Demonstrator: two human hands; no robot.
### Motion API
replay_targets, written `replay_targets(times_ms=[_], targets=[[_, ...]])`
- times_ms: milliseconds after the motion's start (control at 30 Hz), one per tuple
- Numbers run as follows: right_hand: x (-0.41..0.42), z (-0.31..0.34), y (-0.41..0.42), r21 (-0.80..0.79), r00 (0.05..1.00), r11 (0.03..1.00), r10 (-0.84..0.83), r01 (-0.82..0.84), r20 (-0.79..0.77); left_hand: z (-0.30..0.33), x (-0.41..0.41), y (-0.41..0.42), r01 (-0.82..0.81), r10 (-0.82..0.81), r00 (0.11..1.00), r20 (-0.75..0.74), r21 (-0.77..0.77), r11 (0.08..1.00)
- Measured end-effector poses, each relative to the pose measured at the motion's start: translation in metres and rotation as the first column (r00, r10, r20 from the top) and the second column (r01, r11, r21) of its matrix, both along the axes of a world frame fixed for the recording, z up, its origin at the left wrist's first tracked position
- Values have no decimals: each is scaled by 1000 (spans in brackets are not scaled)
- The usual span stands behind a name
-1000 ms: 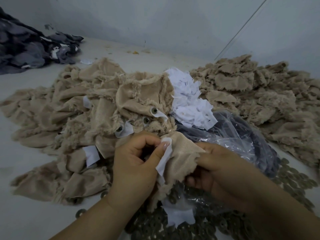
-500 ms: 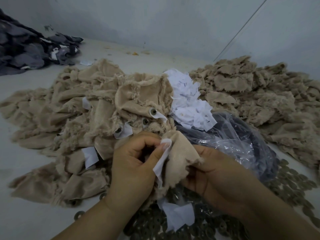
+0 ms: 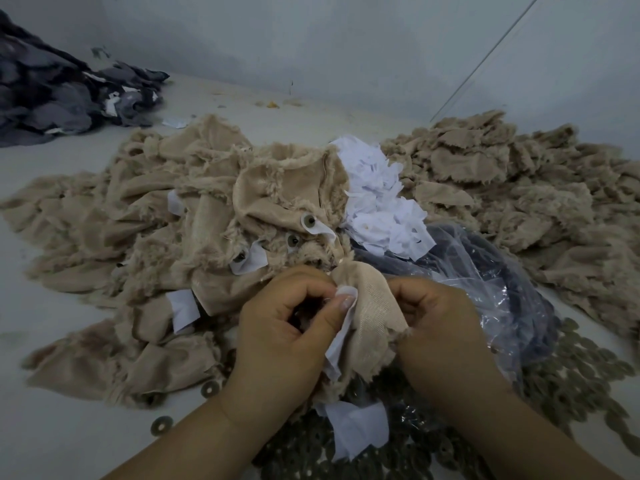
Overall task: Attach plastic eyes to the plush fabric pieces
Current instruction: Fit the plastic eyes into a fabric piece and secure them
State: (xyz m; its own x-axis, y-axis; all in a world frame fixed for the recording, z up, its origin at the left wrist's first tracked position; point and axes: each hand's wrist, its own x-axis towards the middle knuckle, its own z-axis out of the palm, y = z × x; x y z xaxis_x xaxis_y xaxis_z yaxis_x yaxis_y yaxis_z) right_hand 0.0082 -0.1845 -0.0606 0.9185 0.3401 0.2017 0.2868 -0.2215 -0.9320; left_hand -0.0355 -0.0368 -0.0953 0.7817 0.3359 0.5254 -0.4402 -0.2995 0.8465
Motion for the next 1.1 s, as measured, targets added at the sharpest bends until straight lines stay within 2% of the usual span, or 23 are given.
replay_targets(times_ms=[100, 300, 533, 700, 800, 933, 1000, 1100], targets=[[-1, -2, 2, -75, 1000, 997, -12, 14, 19, -1, -1, -1, 12, -12, 1000, 8, 29, 1000], [-3, 7, 1, 161, 993, 985, 81, -66, -86, -1, -1, -1, 1, 0, 1000, -25, 28, 1000], [-7, 5, 5, 40, 994, 999, 10, -15, 108, 1, -2, -2, 11, -15, 999, 36, 105, 994], [-6, 2, 5, 41, 994, 999, -15, 11, 105, 2, -2, -3, 28, -41, 994, 99, 128, 991], [-5, 0, 4, 52, 995, 998, 18, -23, 95, 2, -2, -3, 71, -82, 993, 82, 129, 989], [-1, 0, 2, 145, 991, 981, 132, -128, -21, 4, -2, -2, 83, -93, 993, 69, 135, 987], [0, -2, 1, 230, 962, 961, 201, -156, -186, 5, -2, -2, 67, -77, 995, 60, 159, 985], [6, -4, 0, 407, 865, 902, 313, -142, -392, 5, 0, 0, 17, -31, 997, 67, 190, 982]])
